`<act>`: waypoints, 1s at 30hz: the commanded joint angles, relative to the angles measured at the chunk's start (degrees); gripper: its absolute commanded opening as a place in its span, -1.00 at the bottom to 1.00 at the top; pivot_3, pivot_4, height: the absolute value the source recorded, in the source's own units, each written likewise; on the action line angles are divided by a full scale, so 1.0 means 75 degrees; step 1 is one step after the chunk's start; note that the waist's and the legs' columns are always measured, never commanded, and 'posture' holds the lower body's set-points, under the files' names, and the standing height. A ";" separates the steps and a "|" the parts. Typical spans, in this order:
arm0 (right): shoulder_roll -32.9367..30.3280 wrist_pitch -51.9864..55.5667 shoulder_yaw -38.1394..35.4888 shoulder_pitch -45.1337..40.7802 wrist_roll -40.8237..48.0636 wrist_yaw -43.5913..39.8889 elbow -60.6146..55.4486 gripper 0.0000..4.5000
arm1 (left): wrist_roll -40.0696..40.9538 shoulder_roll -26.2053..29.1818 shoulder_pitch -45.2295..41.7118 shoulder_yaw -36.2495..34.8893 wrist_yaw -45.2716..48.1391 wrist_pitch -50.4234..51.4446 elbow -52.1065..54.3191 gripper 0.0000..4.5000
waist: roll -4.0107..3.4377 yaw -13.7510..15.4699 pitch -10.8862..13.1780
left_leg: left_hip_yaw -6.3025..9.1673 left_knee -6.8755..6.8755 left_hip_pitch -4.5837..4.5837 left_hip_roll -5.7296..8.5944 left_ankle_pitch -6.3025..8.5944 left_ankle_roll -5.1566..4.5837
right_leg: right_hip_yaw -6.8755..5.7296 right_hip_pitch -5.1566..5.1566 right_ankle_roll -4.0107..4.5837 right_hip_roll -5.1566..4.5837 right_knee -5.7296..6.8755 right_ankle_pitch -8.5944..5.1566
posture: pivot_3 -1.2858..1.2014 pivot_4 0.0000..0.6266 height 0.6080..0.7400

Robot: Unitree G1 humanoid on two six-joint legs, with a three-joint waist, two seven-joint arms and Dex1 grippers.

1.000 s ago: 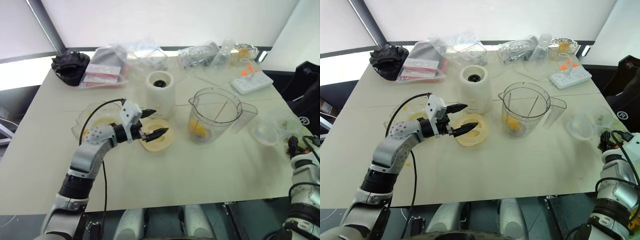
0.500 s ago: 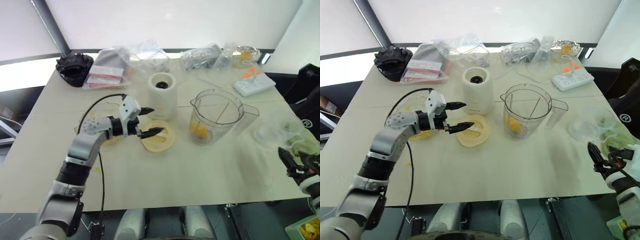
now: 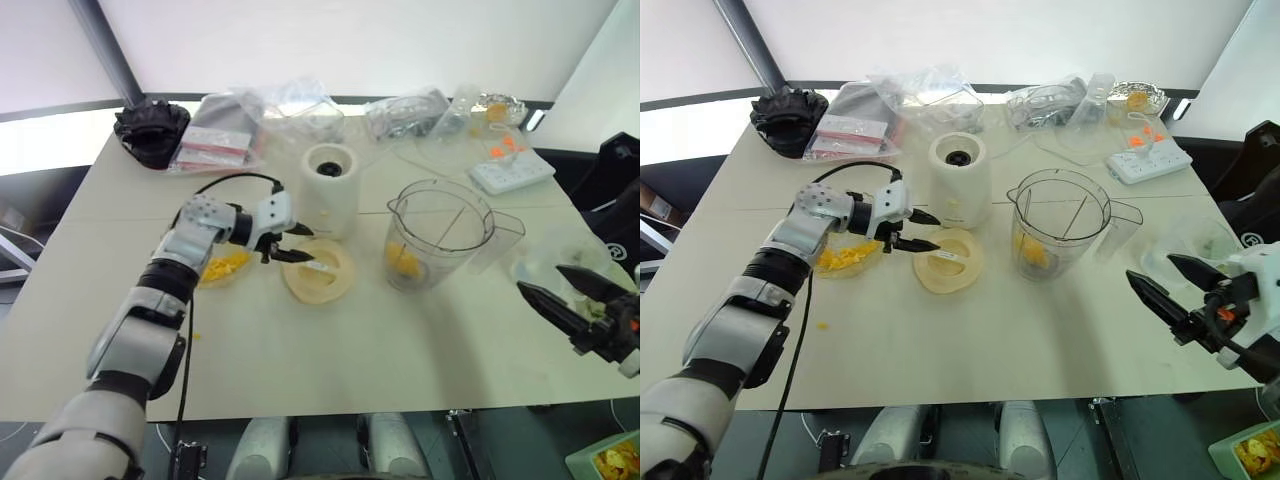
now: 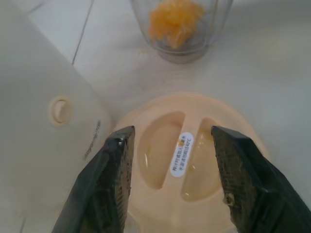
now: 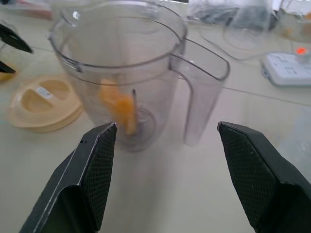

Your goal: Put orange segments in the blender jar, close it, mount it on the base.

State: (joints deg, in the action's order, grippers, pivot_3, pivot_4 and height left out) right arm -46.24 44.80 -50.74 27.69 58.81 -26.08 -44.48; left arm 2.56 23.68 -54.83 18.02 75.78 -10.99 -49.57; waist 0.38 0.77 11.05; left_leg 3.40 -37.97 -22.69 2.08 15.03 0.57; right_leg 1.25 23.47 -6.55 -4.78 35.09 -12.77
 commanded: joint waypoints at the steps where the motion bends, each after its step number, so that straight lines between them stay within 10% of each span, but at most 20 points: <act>1: -0.0279 0.0151 -0.0016 -0.0048 0.0421 0.0032 -0.0543 0.54 | -0.0574 -0.0384 -0.0572 0.0197 0.0080 -0.0978 -0.1375 0.19 | 0.0006 0.0001 0.0003 | 0.0000 0.0000 -0.0007 0.0001 0.0001 -0.0002 | -0.0001 0.0004 -0.0001 0.0000 -0.0002 0.0000 | 0.03 -0.52 1.00; 23: -0.0243 0.0011 -0.0173 -0.0113 0.0194 0.0823 -0.0826 0.54 | -0.2517 -0.1381 -0.1308 0.0410 -0.1151 -0.1197 -0.3547 0.19 | 0.0049 0.0003 0.0013 | -0.0001 -0.0022 -0.0071 0.0005 0.0002 -0.0004 | -0.0009 0.0054 -0.0051 0.0005 0.0006 0.0030 | 0.03 -0.52 1.00; 30: -0.0096 0.0003 0.0568 -0.0587 -0.0539 0.1356 -0.0517 0.54 | -0.2550 -0.1654 -0.1473 0.0211 -0.1245 -0.0603 -0.3600 -0.89 | 0.0054 0.0005 0.0005 | -0.0001 -0.0028 -0.0068 0.0006 0.0002 -0.0004 | -0.0012 0.0048 -0.0049 0.0005 0.0008 0.0030 | 0.03 -0.52 1.00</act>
State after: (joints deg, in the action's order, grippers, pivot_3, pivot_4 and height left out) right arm -47.42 45.71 -46.97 23.96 56.27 -17.03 -48.37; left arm -15.85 11.61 -65.08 19.99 66.99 -16.57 -75.90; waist 0.78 0.81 11.09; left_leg 3.40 -38.18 -23.20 2.13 15.04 0.54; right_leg 1.17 23.83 -6.91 -4.75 35.16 -12.54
